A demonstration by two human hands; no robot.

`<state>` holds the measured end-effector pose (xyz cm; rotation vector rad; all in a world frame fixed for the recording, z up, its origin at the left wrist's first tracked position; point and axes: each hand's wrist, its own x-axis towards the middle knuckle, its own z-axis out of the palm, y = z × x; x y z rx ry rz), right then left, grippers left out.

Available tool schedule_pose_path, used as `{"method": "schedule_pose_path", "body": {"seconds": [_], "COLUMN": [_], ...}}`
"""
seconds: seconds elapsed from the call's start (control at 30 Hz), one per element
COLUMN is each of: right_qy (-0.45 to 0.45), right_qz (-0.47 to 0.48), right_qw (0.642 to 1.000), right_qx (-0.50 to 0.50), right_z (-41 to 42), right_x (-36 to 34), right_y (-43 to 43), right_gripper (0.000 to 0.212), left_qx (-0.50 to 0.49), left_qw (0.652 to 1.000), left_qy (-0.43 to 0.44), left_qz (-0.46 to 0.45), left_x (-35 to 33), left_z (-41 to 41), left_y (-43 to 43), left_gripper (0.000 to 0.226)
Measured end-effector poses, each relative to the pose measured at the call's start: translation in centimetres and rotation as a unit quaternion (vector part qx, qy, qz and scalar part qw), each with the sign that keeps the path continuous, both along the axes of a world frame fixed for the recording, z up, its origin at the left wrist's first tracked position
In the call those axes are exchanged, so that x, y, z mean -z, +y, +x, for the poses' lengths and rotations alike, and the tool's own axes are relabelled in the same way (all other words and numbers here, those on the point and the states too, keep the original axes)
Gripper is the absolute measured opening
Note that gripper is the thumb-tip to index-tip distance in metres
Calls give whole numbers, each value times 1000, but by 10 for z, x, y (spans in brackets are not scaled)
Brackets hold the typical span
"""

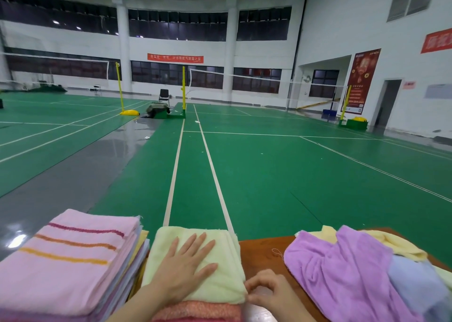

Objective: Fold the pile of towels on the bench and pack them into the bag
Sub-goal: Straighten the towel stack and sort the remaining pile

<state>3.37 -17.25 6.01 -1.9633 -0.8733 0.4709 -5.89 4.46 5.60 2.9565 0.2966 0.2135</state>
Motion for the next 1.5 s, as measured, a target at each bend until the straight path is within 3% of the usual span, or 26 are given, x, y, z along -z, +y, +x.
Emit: {"method": "schedule_pose_path", "body": {"seconds": [0.07,0.13,0.2,0.3,0.37,0.43,0.47,0.53,0.6,0.67,0.73,0.9,0.97,1.07,1.13,1.43,1.5], "right_qy": [-13,-7,-48,-176,-247,-245,-233,-216,-209,-219,-222,-179,-177,-181,-179,-170,-168], "right_qz": [-21,-63,-96,-57,-16,3,-12,-48,-103,-159,-184,-178,-179,-181,-177,-175,-181], "right_qw": [1000,998,992,967,960,965,970,974,970,959,953,963,963,962,963,967,967], "right_qx": [-7,-26,66,174,134,95,74,50,63,88,87,91,95,96,94,77,64], "right_z": [0,4,11,2,-15,-31,-37,-37,-26,-15,-12,-16,-18,-17,-17,-18,-18], "right_x": [-7,-8,-6,-23,-37,-46,-45,-29,-10,3,7,7,8,8,8,5,4], "right_y": [1,5,15,47,76,104,115,131,136,136,130,129,129,129,129,126,125], "right_gripper": [13,35,56,34,31,43,52,83,125,143,137,93,105,118,119,116,100], "left_qx": [5,7,3,-13,-21,-17,-22,-64,-106,-152,-176,-189,-192,-187,-189,-193,-195], "left_qw": [1000,1000,1000,1000,999,995,992,978,980,984,983,980,979,980,979,979,979], "left_qy": [4,7,2,-8,-22,-57,-66,-91,-109,-70,-38,-8,-10,-17,-18,-23,-25], "left_qz": [-1,1,0,-9,-32,-85,-110,-174,-125,-59,-46,-57,-61,-68,-69,-61,-60], "left_x": [2,2,1,2,9,9,6,-1,1,6,10,8,10,12,12,15,14], "left_z": [1,0,-1,1,3,2,1,-3,-6,-7,-6,-6,-8,-7,-5,-5,-6], "left_y": [1,1,1,0,3,2,0,-1,7,15,17,11,10,11,11,10,9], "left_gripper": [103,102,103,101,81,43,42,53,73,107,113,111,107,67,54,54,55]}}
